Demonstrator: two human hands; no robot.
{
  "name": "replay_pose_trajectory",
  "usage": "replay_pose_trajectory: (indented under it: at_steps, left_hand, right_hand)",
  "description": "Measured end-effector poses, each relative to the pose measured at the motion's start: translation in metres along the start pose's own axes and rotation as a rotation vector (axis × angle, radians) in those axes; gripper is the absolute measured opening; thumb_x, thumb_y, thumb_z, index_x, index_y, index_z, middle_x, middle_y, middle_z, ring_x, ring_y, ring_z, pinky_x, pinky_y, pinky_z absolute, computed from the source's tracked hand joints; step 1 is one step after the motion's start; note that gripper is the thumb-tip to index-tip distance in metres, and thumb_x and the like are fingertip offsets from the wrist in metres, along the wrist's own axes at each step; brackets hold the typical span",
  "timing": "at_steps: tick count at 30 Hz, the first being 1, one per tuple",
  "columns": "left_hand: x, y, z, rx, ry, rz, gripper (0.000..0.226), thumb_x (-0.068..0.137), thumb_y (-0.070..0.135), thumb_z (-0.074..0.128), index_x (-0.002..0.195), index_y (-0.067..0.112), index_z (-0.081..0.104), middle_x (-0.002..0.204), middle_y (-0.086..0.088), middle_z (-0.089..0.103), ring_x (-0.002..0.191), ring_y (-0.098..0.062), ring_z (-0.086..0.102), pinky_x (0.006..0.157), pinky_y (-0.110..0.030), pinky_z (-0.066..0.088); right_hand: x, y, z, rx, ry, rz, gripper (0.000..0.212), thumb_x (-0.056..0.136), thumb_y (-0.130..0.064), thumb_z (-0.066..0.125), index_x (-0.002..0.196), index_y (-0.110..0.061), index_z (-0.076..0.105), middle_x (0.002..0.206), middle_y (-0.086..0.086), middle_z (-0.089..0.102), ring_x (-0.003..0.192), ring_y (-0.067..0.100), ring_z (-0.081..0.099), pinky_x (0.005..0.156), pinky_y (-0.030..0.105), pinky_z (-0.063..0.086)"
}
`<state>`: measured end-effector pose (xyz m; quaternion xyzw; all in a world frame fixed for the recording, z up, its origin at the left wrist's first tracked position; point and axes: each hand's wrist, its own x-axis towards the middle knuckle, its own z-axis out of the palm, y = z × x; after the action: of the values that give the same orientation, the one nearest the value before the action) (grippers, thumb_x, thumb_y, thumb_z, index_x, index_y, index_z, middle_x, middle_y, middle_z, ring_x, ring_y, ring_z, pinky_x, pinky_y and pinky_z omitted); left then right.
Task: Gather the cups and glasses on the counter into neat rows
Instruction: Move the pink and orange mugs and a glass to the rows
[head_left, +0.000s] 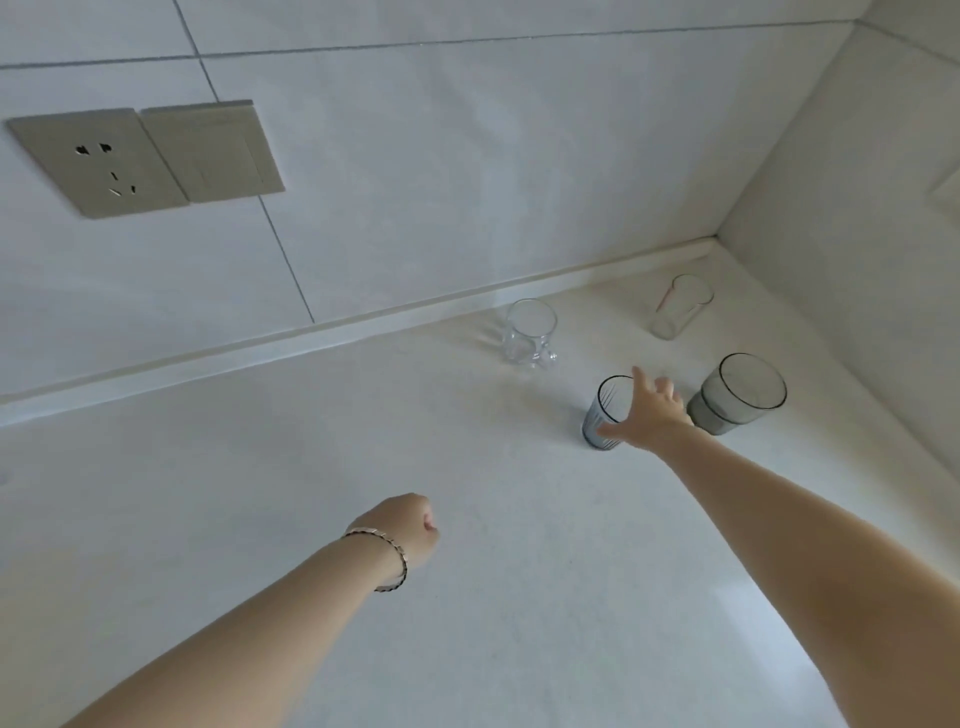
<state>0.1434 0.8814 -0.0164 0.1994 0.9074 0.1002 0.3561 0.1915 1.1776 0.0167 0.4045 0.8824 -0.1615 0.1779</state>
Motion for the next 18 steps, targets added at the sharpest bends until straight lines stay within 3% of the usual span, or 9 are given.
replay_pose_trajectory:
  at_steps: [3,6,12,18]
  left_hand:
    - [-0.002,-0.014,0.001,-0.005,0.007,-0.053,0.031,0.092,0.019,0.039,0.063,0.028,0.037,0.096,0.003,0.054,0.09,-0.018,0.052,0.091,-0.031,0.047]
    - [-0.007,-0.034,0.0,-0.036,0.012,-0.111,0.027,0.092,0.018,0.039,0.067,0.028,0.041,0.096,0.003,0.055,0.089,-0.017,0.053,0.09,-0.03,0.047]
    - [-0.034,-0.091,0.002,-0.124,0.041,-0.238,0.031,0.091,0.015,0.039,0.063,0.027,0.04,0.091,0.003,0.055,0.084,-0.017,0.052,0.075,-0.024,0.04]
    - [-0.083,-0.18,0.007,-0.287,0.107,-0.378,0.027,0.088,0.01,0.039,0.064,0.023,0.044,0.072,0.006,0.053,0.076,-0.018,0.053,0.067,-0.024,0.038]
  right_hand:
    - [0.014,0.003,0.011,0.164,-0.001,-0.005,0.09,0.077,-0.028,0.072,0.148,-0.017,0.018,0.143,0.015,0.031,0.119,0.035,0.051,0.085,0.036,0.046]
    - [0.016,0.0,0.015,0.183,0.063,0.024,0.081,0.075,-0.025,0.073,0.142,-0.016,0.029,0.137,0.014,0.038,0.109,0.034,0.058,0.07,0.03,0.042]
    - [-0.026,-0.043,0.03,-0.054,0.077,-0.209,0.078,0.071,-0.033,0.073,0.138,-0.023,0.034,0.128,0.008,0.044,0.114,0.032,0.054,0.087,0.033,0.046]
    - [-0.12,-0.155,0.066,-0.14,-0.061,-0.577,0.08,0.072,-0.041,0.071,0.14,-0.027,0.03,0.129,0.005,0.043,0.118,0.025,0.053,0.094,0.032,0.045]
